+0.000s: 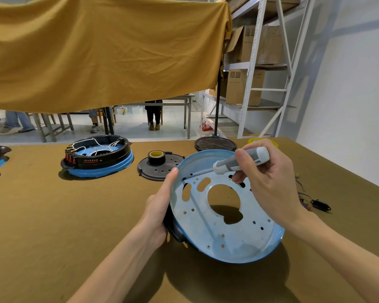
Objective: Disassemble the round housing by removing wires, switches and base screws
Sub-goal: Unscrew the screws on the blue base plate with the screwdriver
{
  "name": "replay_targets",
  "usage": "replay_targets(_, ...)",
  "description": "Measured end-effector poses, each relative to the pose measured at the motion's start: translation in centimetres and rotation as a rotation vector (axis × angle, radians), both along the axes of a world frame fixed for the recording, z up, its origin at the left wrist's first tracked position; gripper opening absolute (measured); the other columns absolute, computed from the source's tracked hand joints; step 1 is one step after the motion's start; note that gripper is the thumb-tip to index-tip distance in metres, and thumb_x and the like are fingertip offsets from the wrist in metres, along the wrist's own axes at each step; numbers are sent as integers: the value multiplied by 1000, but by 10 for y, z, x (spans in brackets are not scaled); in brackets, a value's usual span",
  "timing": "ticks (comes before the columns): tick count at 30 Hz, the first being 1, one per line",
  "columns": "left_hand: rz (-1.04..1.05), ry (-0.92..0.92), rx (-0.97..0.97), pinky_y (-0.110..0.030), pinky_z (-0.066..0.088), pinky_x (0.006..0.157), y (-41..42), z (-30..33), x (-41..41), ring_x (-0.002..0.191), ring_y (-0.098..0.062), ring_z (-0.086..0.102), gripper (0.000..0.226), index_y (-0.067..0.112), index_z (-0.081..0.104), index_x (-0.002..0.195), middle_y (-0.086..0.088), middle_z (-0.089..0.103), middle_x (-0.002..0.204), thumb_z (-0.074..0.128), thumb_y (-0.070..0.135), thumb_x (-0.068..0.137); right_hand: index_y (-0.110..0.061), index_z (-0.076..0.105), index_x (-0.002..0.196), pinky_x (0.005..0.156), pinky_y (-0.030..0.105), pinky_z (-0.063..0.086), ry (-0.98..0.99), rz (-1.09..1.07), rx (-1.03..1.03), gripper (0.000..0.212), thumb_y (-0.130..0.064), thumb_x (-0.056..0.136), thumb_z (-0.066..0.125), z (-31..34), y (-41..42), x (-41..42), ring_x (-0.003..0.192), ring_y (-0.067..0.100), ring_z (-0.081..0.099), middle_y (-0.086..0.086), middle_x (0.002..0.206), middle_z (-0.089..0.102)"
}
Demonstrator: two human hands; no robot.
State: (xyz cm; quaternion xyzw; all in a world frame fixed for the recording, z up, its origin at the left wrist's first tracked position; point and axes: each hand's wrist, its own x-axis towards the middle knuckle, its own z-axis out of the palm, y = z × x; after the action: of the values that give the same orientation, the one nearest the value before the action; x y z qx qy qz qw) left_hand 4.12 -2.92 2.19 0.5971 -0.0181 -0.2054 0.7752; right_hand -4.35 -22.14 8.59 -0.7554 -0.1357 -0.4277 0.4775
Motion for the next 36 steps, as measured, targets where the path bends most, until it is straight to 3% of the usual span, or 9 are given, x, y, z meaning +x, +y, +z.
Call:
replay_targets(5,-9,3,30,-47,58,97,1,1,-2,96,-26,77,66,24,81,103,-7,80,103,65,81,74,-21,59,98,56,15,55,22,-22,-196,25,-45,92,62,11,1,0,71,9,72,-13,83,68)
replay_targets(11,-60,18,148,-46,51,104,0,1,-1,107,-26,72,67,23,78,107,-2,80,102,64,80,75,-15,59,78,52,31,51,145,-195,-541,41,-53,93,63,62,21,23,56,12,60,-1,66,62)
replay_targets(15,-265,39,347,-30,56,77,6,2,6,100,-23,71,80,11,78,107,-11,79,101,59,82,76,-9,53,67,47,33,37,315,-382,-765,54,-56,91,60,90,42,52,54,21,51,7,61,55)
replay_targets(17,-398,61,407,-26,53,68,14,6,9,81,-19,65,83,5,77,98,-18,74,94,63,83,72,-12,49,64,47,28,35,430,-378,-807,50,-53,90,61,96,48,62,52,21,54,4,59,55)
replay_targets(22,-592,186,397,-19,25,45,27,7,21,47,-9,27,59,21,58,50,8,34,53,72,73,73,-4,67,74,37,19,42,726,-167,-753,42,-42,91,64,107,49,73,37,14,59,10,56,71)
replay_targets(26,-628,187,434,-19,28,48,22,3,18,50,-7,30,51,17,61,77,7,38,60,77,65,69,-3,67,83,42,20,50,847,-144,-691,37,-39,92,66,101,37,71,48,18,70,7,56,72)
replay_targets(30,-714,108,415,-24,49,67,21,1,18,69,-9,53,90,2,62,120,-1,55,84,84,67,62,2,65,94,49,27,57,873,-107,-609,37,-35,93,69,105,27,67,55,23,74,11,62,74)
replay_targets(32,-719,57,386,-27,54,75,21,1,19,79,-13,62,103,-2,64,125,-6,63,94,87,70,55,2,64,96,49,28,58,845,-95,-600,38,-35,92,71,116,24,63,57,25,75,13,67,75)
replay_targets(36,-796,98,282,-34,57,90,21,3,19,96,-23,68,84,-2,67,122,-19,70,116,85,62,70,-2,63,96,53,31,62,850,-91,-682,37,-38,91,71,127,26,54,60,25,75,11,68,76)
